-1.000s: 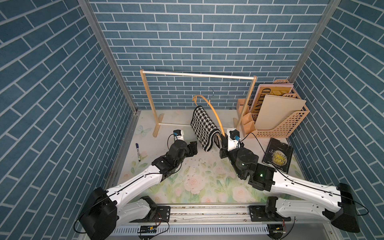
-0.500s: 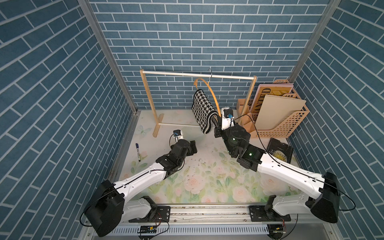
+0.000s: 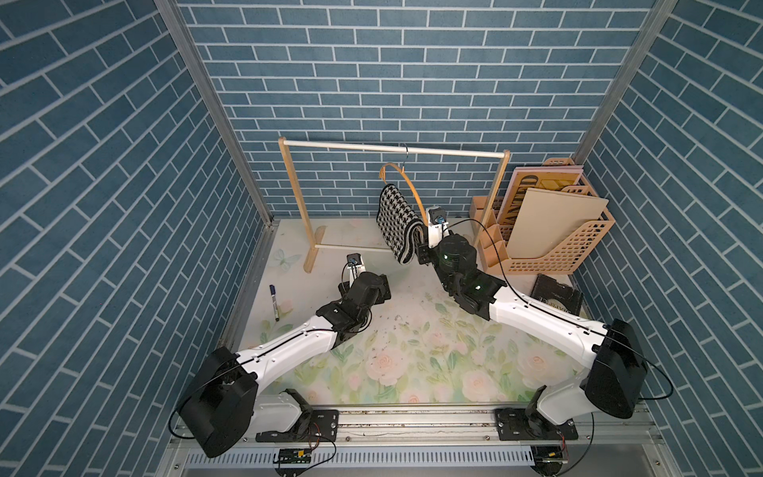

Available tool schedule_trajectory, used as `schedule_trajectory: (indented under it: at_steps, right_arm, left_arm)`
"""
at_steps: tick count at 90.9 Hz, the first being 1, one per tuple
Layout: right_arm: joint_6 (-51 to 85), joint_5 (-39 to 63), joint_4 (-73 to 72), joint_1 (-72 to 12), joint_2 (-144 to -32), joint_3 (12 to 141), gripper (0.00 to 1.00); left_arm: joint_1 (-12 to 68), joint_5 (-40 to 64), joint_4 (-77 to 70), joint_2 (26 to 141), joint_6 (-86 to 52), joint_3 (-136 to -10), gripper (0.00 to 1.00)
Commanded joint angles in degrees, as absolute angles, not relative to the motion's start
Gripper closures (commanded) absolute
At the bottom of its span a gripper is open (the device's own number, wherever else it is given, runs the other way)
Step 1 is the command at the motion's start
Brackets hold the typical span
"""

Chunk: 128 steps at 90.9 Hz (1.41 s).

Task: Hang the scarf on the hanger
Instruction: Place the hanger at the clothesline, then reset both arms

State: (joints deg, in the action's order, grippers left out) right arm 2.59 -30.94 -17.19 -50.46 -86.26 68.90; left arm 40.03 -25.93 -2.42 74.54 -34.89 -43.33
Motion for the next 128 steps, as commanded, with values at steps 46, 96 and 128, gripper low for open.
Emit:
schedule_trajectory:
  at_steps: [46,96,128]
  right_arm:
    - [11.0,-25.2,-6.7,-50.2,-73.8,55.9,0.00]
    - [-0.4,-27.8,-41.7,-18.0,-74.2,23.7,0.00]
    - [-3.1,-13.4,-79.3,-7.1,-85.8,8.7,0.00]
  left_arm:
    - [39.8,-39.6,-5.5,70.3,-26.8,-38.9,0.00]
    - [13.5,-34.2,-54.2,65.6,0.3,-15.4,0.00]
    - [5.7,-20.2,-75.4,86.0,-1.4,-11.2,0.00]
